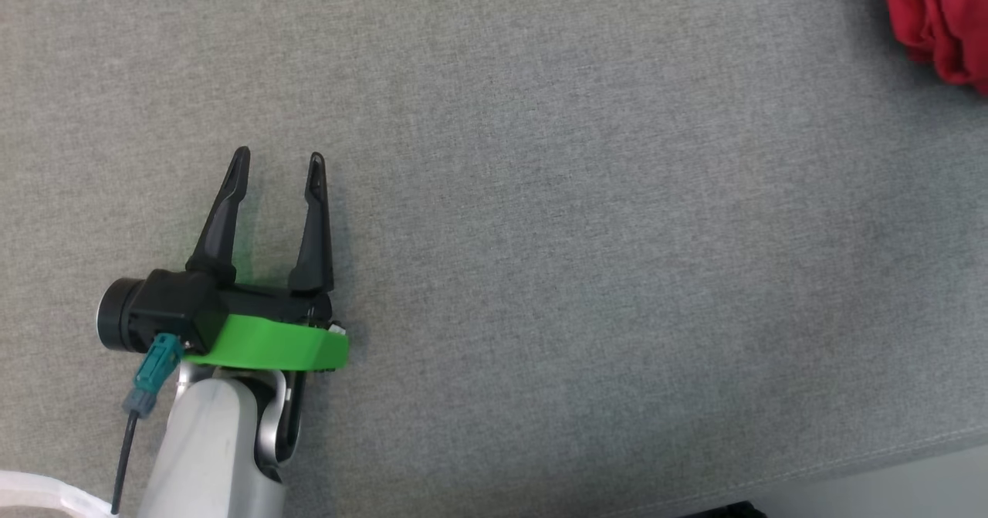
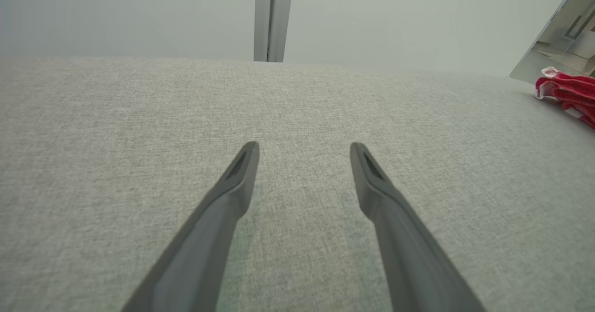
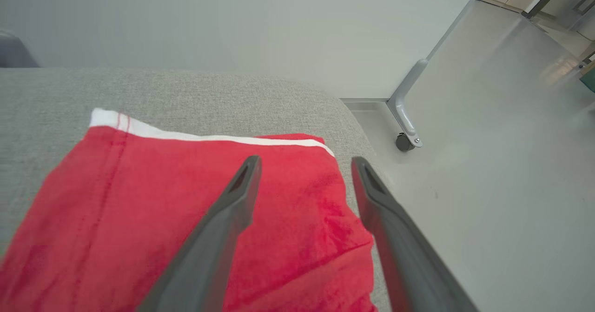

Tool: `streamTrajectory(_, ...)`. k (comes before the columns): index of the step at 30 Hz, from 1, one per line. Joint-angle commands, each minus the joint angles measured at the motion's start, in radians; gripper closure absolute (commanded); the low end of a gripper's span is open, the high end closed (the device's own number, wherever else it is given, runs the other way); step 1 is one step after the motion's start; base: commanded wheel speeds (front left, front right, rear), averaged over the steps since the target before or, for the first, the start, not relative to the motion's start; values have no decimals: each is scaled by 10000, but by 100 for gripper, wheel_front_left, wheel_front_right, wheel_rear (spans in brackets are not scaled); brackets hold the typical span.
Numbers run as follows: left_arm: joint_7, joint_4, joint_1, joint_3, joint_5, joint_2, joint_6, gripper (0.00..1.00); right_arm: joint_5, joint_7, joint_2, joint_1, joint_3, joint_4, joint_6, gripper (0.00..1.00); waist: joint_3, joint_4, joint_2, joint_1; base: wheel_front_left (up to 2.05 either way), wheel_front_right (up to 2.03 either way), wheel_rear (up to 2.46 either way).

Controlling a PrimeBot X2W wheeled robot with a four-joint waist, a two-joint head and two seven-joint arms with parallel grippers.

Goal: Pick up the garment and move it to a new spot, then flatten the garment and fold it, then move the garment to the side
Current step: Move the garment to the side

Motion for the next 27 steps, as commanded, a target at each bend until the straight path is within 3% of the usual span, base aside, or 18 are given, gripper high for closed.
streamTrajectory(1, -2, 58, -59, 24, 97, -14, -21, 0, -114, -132, 42, -26, 34, 49, -13, 0, -112, -52, -1, 0, 0, 0, 0)
streamTrajectory(15, -2, 694, 81, 175, -237, -64, -11, 0, -40, -1410, 1205, 926, 1061, -409, -13, 0, -2239, -156, -1, 0, 0, 0, 0)
streamTrajectory(23, -2, 1181, 641, 576, -522, -152, 4, 0, 123, -1728, 2305, 2804, 1614, -1493, -13, 0, -3624, 152, -1, 0, 0, 0, 0)
streamTrajectory(27, -2, 1342, 1171, 827, -603, -179, 67, 0, 55, -1738, 2907, 4063, 1380, -2640, -15, 0, -4077, 366, -1, 0, 0, 0, 0)
